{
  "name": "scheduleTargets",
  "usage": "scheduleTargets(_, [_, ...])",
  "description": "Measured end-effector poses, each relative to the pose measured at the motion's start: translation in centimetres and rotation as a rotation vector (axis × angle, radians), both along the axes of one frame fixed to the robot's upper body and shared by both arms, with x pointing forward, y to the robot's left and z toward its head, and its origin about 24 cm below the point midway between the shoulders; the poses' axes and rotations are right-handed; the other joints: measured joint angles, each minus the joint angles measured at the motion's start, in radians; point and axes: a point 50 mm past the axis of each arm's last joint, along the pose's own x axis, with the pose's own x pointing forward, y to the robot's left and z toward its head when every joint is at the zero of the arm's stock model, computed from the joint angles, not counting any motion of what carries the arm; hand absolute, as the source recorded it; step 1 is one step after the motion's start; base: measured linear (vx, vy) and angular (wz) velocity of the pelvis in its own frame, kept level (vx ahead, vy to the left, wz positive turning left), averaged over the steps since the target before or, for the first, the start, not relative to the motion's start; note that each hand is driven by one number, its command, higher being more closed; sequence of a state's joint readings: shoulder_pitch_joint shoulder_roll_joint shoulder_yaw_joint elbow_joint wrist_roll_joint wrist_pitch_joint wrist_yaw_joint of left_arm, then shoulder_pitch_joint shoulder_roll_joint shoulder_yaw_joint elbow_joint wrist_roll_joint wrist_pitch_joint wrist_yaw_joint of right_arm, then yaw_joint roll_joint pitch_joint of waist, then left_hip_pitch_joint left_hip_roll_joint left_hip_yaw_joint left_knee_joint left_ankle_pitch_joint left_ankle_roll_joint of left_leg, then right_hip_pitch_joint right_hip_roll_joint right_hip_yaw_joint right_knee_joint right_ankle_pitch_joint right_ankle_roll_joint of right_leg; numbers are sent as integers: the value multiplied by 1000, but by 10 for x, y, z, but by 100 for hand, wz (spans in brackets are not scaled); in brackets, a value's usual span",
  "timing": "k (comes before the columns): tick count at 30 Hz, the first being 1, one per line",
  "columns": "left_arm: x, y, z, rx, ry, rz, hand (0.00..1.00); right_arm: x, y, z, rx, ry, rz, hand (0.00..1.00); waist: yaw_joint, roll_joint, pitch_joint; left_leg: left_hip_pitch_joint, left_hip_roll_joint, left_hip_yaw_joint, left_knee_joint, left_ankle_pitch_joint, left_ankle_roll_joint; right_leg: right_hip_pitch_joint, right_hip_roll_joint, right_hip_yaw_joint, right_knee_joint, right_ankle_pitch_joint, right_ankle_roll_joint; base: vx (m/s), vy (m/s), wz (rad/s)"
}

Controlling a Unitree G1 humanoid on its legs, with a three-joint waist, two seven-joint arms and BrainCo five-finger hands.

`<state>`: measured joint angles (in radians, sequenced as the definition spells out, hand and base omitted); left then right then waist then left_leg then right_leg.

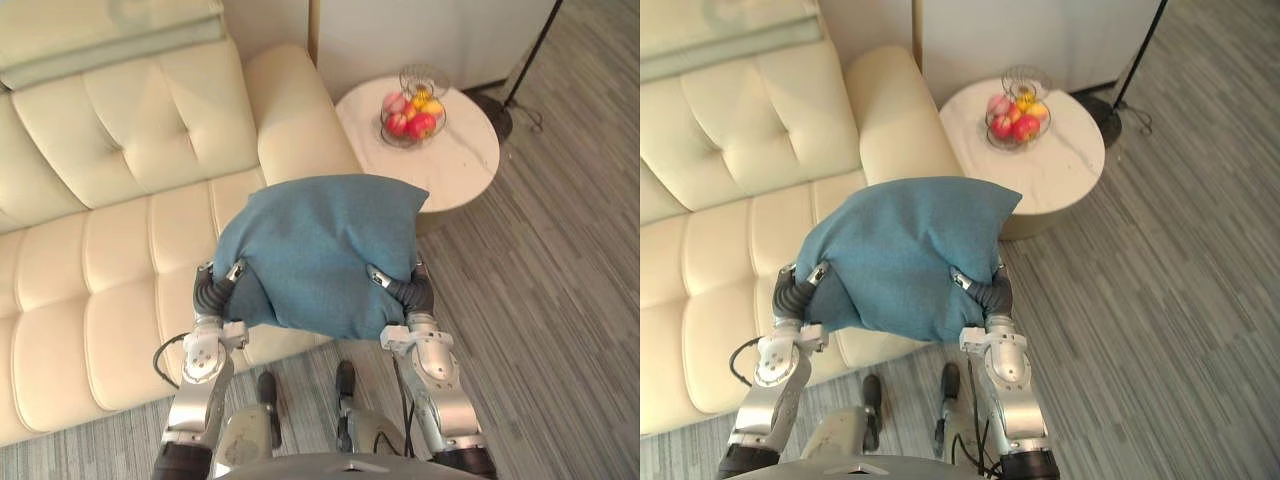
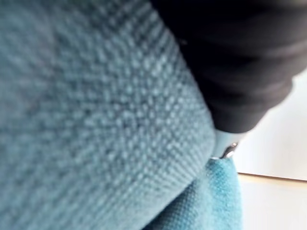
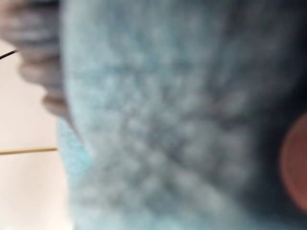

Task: Pick up cushions and gather them together orderly.

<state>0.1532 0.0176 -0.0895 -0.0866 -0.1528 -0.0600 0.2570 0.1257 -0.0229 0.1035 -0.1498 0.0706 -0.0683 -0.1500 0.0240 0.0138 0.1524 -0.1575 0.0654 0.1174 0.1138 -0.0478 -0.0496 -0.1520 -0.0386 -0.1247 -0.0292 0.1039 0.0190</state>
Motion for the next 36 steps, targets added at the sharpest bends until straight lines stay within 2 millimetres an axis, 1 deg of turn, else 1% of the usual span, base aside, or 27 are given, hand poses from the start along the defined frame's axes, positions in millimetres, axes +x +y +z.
scheduleTargets(2, [-8,2,-1,-1,5,9,100,-2,2,-2,-13,7,12,100,0,1,-37,40,-6,-15,-35,12,3,35,-3,-19,-2,-11,3,31,10,26])
scheduleTargets(7, [-20,6,-2,-9,12,24,100,-6,4,2,-36,-12,37,100,5,9,-74,75,-20,-60,-74,24,1,91,-12,-56,-20,-17,8,-20,25,28])
scheduleTargets(9, [-24,7,-1,-24,6,27,100,-7,5,4,-35,-25,45,100,3,10,-73,70,-24,-94,-60,34,6,113,-20,-99,-20,-21,9,-2,20,60])
scheduleTargets(11, [-23,6,0,-29,0,27,100,-5,5,6,-36,-35,43,100,4,13,-73,22,-36,-146,7,33,0,117,-36,-176,18,-46,10,-72,31,101])
scheduleTargets(12, [-23,6,1,-33,-4,29,100,-5,5,6,-38,-37,42,100,5,16,-73,0,-35,-143,19,10,-9,114,-43,-207,29,-54,10,-112,41,103])
scheduleTargets(14, [-23,6,1,-54,-9,33,100,-3,5,9,-45,-49,49,100,7,15,-73,-31,-4,-47,30,-22,-1,112,-66,-265,36,-54,11,-122,112,103])
scheduleTargets(15, [-23,6,2,-74,-15,36,100,4,4,16,-91,-83,57,100,5,19,-74,-79,34,80,95,-42,6,94,-108,-314,47,-50,16,-121,208,88])
scheduleTargets(16, [-22,6,2,-79,-17,39,100,8,4,19,-115,-97,58,100,7,20,-74,-103,51,120,135,-50,18,83,-126,-323,55,-47,21,-118,315,102])
scheduleTargets(17, [-22,6,1,-93,-16,43,100,13,4,25,-144,-124,57,100,4,17,-72,-136,108,213,228,-65,35,75,-172,-349,63,-35,40,-76,331,72])
scheduleTargets(18, [-22,5,1,-103,-14,46,100,14,3,27,-146,-132,55,100,-2,18,-73,-135,166,278,274,-71,35,83,-201,-368,60,-21,61,-60,422,79])
scheduleTargets(19, [-22,4,0,-110,-14,49,100,14,3,28,-152,-133,56,100,-7,23,-77,-134,207,302,289,-74,25,88,-211,-381,56,-11,75,-26,376,61])
scheduleTargets(20, [-22,2,-1,-119,-12,49,100,14,0,27,-167,-132,57,100,-9,52,-93,-124,253,303,274,-63,7,89,-216,-393,51,4,100,7,447,65])
scheduleTargets(21, [-19,-1,-4,-122,-8,35,100,15,-3,25,-176,-120,50,100,-22,73,-105,-128,256,302,268,-24,-68,104,-241,-407,42,24,137,24,528,79])
scheduleTargets(22, [-17,1,-8,-97,6,15,100,15,-3,15,-164,-80,43,100,-30,38,-94,-147,203,289,322,-65,-30,121,-289,-406,36,42,124,28,611,67])
scheduleTargets(23, [-17,4,-8,-84,7,15,100,15,-2,13,-161,-72,41,100,-26,28,-92,-161,199,286,358,-92,-22,125,-300,-407,35,41,124,18,491,42])
scheduleTargets(24, [-18,10,-11,-58,19,19,100,16,3,8,-150,-50,42,100,-15,15,-86,-200,199,272,467,-165,4,134,-320,-404,38,40,127,-8,454,9])
scheduleTargets(25, [-20,13,-15,-49,38,25,100,16,6,4,-142,-33,47,100,-6,10,-84,-212,195,275,518,-208,19,125,-342,-394,64,29,123,-30,554,-8])
scheduleTargets(27, [-22,18,-22,-30,71,30,100,16,11,-3,-132,-4,62,100,12,-5,-75,-208,176,307,553,-260,38,52,-399,-321,193,-21,70,-27,533,-23])
scheduleTargets(28, [-24,21,-23,-20,79,34,100,16,14,-6,-134,11,73,100,11,-12,-63,-207,161,316,553,-278,63,-25,-422,-271,333,-75,-21,-1,322,-12])
scheduleTargets(29, [-25,22,-24,-14,85,31,100,15,14,-11,-134,35,74,100,5,-13,-50,-203,155,308,542,-283,74,-90,-390,-212,465,-144,-23,17,291,3])
scheduleTargets(30, [-26,22,-25,-12,92,28,100,14,13,-14,-133,48,74,100,-4,-18,-40,-190,147,299,526,-281,78,-114,-339,-167,525,-190,-5,37,172,13])
scheduleTargets(31, [-26,22,-25,-12,97,25,100,14,13,-15,-133,53,77,100,-10,-22,-29,-172,141,295,510,-279,81,-122,-302,-142,552,-223,13,80,109,18])
scheduleTargets(32, [-29,22,-28,-13,113,17,100,12,13,-16,-133,60,78,100,-21,-28,-18,-140,124,293,474,-276,86,-138,-241,-118,572,-268,31,129,53,18])
scheduleTargets(33, [-30,19,-30,-15,122,1,100,12,13,-17,-131,64,86,100,-38,-31,-17,-111,112,297,440,-273,86,-165,-170,-126,559,-289,29,148,37,16])
scheduleTargets(34, [-30,18,-30,-15,122,-5,100,12,12,-17,-134,63,86,100,-44,-33,-15,-100,107,297,429,-273,86,-174,-152,-141,547,-292,23,216,-10,14])
scheduleTargets(35, [-29,15,-30,-11,121,-18,100,12,8,-17,-141,65,84,100,-60,-32,-13,-71,91,302,394,-273,86,-209,-111,-170,502,-284,0,185,-38,12])
scheduleTargets(36, [-29,14,-30,-6,120,-21,100,11,7,-18,-142,67,83,100,-67,-28,-12,-62,86,301,381,-273,86,-218,-99,-169,483,-270,-12,210,-77,24])
